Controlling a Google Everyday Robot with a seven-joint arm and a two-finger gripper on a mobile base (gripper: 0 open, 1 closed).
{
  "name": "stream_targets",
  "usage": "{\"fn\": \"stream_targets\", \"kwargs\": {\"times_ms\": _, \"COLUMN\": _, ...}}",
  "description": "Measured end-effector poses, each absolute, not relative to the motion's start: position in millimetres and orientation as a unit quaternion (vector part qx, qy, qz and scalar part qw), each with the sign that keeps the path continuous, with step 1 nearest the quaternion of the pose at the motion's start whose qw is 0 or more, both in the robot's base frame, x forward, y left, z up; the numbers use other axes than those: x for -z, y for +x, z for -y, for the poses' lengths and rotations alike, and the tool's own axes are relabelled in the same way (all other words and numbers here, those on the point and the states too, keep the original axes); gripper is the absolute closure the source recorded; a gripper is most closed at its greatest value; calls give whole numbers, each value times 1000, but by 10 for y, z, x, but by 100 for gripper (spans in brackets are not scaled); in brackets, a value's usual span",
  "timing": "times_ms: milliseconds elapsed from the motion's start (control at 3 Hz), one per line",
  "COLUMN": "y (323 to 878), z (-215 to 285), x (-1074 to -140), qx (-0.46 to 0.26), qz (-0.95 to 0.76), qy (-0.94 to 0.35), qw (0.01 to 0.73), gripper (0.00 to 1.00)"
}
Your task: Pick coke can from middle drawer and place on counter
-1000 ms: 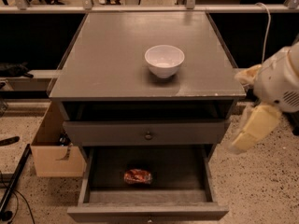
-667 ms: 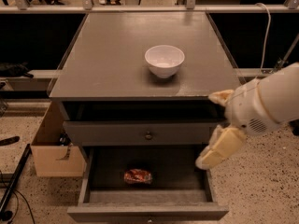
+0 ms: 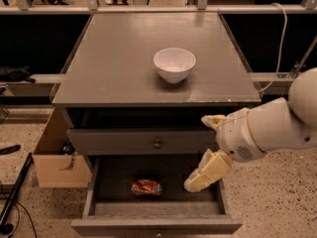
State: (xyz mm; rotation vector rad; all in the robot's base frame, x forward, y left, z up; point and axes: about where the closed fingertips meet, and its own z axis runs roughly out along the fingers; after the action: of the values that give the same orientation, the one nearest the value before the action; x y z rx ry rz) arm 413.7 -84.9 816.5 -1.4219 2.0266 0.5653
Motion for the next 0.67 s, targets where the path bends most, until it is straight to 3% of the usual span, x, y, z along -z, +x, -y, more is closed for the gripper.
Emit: {"fn": "stream_targets", "kwargs": {"times_ms": 667, "y": 3904, "z": 561, "x": -7114, "qx": -236, "qz": -785, "qy": -488, "qw": 300, "gripper": 0}}
